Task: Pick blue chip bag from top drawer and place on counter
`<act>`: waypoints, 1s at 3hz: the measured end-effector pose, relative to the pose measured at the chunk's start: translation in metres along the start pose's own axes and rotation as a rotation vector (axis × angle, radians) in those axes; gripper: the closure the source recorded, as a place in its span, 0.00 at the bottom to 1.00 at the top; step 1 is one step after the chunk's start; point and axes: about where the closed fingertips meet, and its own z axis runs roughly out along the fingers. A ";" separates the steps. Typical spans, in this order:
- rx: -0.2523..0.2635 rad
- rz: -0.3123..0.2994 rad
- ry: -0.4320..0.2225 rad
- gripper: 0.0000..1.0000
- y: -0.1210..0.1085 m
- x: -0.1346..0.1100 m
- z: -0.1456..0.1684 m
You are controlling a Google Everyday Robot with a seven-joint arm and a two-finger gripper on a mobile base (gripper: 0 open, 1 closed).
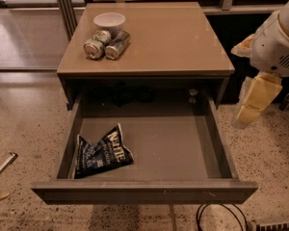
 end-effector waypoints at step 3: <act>-0.113 -0.066 -0.336 0.00 0.024 -0.041 0.127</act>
Offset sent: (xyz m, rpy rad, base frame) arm 0.0319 0.0766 -0.1177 0.3349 0.0178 0.1511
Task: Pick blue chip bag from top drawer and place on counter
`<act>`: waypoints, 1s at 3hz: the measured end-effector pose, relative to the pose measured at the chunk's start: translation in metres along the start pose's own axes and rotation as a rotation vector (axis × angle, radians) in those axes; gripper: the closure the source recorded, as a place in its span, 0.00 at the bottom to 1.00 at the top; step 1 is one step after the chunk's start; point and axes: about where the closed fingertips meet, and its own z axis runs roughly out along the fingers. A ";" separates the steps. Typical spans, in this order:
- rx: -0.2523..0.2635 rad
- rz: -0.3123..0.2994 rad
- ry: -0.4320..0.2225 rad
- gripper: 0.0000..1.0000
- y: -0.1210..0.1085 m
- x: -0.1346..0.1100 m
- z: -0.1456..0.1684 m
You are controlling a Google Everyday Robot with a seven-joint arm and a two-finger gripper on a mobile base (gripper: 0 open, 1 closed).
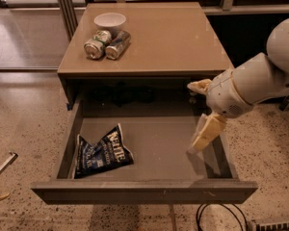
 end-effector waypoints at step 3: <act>-0.127 -0.135 -0.250 0.00 0.028 -0.041 0.121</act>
Offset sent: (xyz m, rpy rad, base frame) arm -0.0095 0.1131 -0.0848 0.2754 -0.0210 0.2609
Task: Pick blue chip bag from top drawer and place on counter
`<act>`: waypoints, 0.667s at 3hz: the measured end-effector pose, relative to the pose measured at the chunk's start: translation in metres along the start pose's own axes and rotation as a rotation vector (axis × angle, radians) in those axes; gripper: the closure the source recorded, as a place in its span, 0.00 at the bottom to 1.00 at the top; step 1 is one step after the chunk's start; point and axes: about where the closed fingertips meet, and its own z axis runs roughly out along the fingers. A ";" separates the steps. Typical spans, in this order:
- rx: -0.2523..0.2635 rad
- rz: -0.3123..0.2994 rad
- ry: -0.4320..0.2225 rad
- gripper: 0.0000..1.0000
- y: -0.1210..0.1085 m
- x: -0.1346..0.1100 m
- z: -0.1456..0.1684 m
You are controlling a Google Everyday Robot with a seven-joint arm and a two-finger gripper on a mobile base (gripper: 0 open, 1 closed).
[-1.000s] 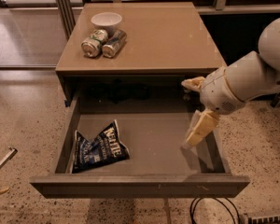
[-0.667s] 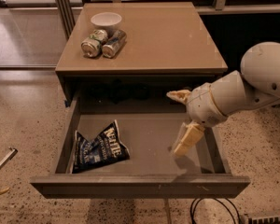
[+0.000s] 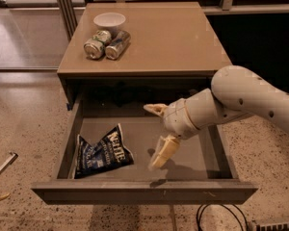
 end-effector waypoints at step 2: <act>-0.032 -0.021 -0.032 0.00 -0.008 -0.005 0.040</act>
Offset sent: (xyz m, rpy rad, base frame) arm 0.0063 0.0284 -0.0166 0.0199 0.0057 0.0397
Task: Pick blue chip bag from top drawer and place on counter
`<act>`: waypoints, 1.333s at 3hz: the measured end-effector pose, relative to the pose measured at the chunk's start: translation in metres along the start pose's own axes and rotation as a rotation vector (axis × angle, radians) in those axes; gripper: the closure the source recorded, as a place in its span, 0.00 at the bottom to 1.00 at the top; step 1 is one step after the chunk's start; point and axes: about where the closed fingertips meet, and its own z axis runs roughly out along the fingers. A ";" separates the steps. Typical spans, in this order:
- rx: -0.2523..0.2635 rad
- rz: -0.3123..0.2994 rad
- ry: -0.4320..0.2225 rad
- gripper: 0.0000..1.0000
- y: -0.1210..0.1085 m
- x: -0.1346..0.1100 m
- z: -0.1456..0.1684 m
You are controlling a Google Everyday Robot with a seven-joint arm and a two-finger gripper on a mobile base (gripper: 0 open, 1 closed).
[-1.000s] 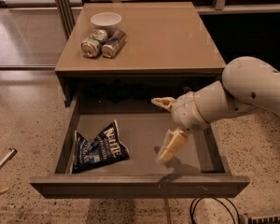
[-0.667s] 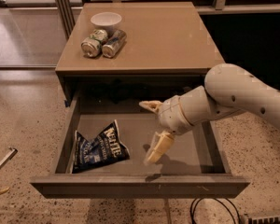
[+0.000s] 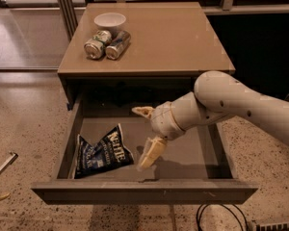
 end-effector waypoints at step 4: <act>-0.034 0.024 -0.019 0.00 -0.072 0.041 0.094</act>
Offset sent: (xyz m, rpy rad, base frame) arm 0.0827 0.0203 -0.0455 -0.0049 -0.0059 -0.0254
